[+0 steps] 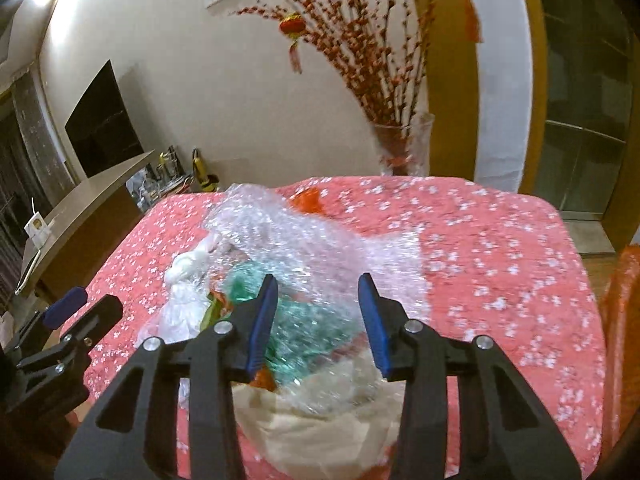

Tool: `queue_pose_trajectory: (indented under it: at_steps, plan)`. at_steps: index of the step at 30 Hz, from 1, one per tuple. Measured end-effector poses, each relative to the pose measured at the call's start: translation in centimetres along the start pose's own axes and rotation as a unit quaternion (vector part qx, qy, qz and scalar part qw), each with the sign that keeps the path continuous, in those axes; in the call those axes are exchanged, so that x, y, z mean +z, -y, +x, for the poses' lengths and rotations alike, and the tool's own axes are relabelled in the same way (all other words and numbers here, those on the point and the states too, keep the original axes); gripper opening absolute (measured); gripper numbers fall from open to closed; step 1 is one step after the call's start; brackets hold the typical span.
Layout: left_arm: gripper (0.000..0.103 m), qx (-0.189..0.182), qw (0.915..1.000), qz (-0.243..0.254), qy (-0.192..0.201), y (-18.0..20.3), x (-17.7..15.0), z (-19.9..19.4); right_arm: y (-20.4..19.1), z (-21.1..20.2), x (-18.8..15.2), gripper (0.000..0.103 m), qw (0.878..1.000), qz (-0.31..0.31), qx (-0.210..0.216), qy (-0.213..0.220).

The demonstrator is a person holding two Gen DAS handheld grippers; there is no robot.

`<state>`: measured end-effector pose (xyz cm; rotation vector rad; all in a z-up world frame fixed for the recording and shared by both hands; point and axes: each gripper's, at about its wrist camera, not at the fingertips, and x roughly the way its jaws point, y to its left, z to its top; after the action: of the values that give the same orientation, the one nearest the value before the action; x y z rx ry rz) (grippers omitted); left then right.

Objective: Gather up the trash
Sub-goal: 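Grasp the large bubble-wrap sheet with the right gripper, then grasp the white plastic bag with the left gripper while the right gripper holds the bubble wrap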

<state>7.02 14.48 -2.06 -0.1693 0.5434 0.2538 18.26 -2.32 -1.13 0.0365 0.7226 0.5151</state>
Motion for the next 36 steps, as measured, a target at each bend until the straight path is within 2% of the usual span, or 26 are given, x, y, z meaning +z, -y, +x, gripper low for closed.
queue_pose_trajectory:
  at_steps: [8,13,14,16,17,28,36]
  plan:
    - [0.088,-0.006,0.9999,-0.012,-0.008,-0.9,-0.2,0.7,-0.4,2.6,-0.3,0.042,0.999,-0.018,-0.02,-0.022]
    - [0.088,-0.012,0.9998,-0.013,-0.013,-1.0,-0.3,1.0,-0.3,3.5,-0.4,0.036,0.999,-0.02,-0.019,-0.035]
    - [0.088,-0.013,0.9997,-0.013,-0.014,-1.0,-0.4,1.1,-0.3,3.6,-0.5,0.034,0.999,-0.02,-0.017,-0.037]
    - [0.088,-0.014,0.9997,-0.014,-0.016,-0.9,-0.5,1.2,-0.3,4.0,-0.4,0.017,0.999,-0.021,-0.016,-0.042]
    - [0.088,-0.014,0.9997,-0.013,-0.017,-0.9,-0.5,1.2,-0.3,4.1,-0.4,0.012,0.999,-0.021,-0.017,-0.042]
    - [0.088,-0.015,0.9992,-0.02,-0.03,-0.9,-0.4,2.1,1.2,1.2,0.2,0.008,1.0,0.002,-0.014,0.0]
    - [0.088,-0.014,0.9989,-0.018,-0.041,-0.6,-0.6,2.9,3.3,-2.0,0.6,0.007,0.998,0.024,-0.036,0.043]
